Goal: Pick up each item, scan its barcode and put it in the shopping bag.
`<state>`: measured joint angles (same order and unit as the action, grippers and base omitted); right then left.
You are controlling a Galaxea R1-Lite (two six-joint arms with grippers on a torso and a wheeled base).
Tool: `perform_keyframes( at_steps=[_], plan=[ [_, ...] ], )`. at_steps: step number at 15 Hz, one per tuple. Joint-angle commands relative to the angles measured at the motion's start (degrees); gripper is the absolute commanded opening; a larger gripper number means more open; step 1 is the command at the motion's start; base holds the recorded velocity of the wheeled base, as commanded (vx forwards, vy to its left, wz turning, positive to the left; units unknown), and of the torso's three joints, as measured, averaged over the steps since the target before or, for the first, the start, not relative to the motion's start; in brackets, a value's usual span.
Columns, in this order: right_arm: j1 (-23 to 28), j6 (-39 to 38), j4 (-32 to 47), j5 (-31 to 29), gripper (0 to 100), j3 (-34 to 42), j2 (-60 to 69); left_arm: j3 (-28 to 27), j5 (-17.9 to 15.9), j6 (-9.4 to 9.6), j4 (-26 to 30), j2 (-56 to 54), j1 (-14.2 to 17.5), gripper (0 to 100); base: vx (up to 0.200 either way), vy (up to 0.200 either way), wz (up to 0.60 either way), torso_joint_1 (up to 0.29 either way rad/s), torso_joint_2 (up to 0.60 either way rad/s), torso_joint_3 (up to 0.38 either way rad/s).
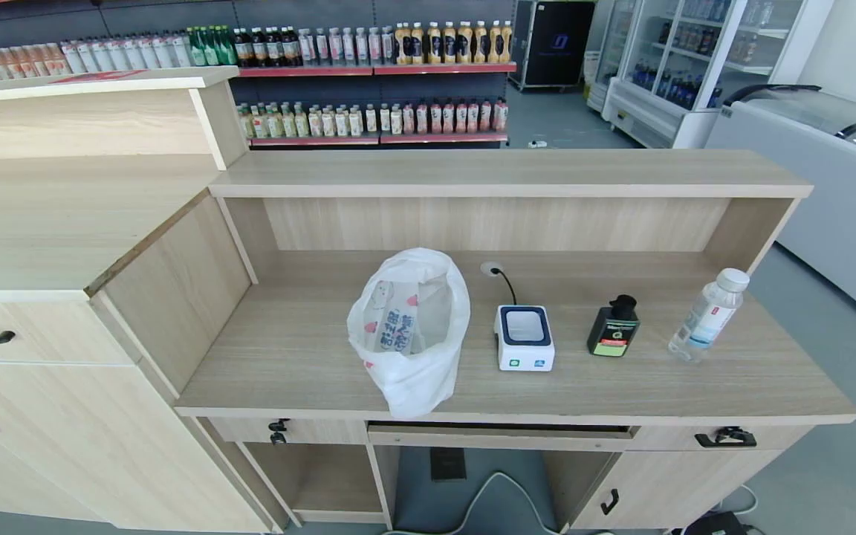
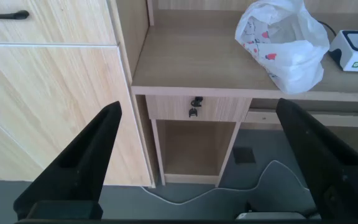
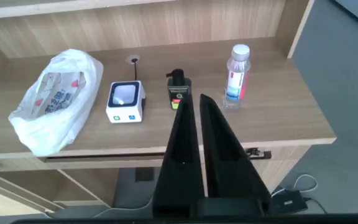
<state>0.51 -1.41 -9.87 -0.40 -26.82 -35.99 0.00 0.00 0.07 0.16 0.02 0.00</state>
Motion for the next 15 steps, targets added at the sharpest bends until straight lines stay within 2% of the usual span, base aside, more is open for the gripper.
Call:
perform_keyframes(
  at_steps=[1,4,6,9,11,15],
  plan=[
    [1.4,1.2,-20.2,0.9,100,-19.1,-44.8,0.0,0.0,0.01,0.0,0.0,0.0,100,0.0,0.0,0.0,0.0,0.0,0.0],
    [2.6,5.0,-31.6,5.7,100,-19.2,-60.3,0.0,0.0,0.01,0.0,0.0,0.0,100,0.0,0.0,0.0,0.0,0.0,0.0],
    [3.2,9.9,-37.8,11.2,100,-19.4,-69.4,0.0,0.0,0.01,0.0,0.0,0.0,100,0.0,0.0,0.0,0.0,0.0,0.0],
    [2.7,19.2,-41.9,17.5,100,-19.4,-76.5,0.0,0.0,0.01,0.0,0.0,0.0,100,0.0,0.0,0.0,0.0,0.0,0.0],
    [1.0,22.6,-42.8,18.4,100,-18.7,-78.7,0.0,0.0,0.01,0.0,0.0,0.0,100,0.0,0.0,0.0,0.0,0.0,0.0],
    [2.6,29.6,-46.1,22.3,100,-20.1,-84.6,0.0,0.0,0.01,0.0,0.0,0.0,100,0.0,0.0,0.0,0.0,0.0,0.0]
  ],
)
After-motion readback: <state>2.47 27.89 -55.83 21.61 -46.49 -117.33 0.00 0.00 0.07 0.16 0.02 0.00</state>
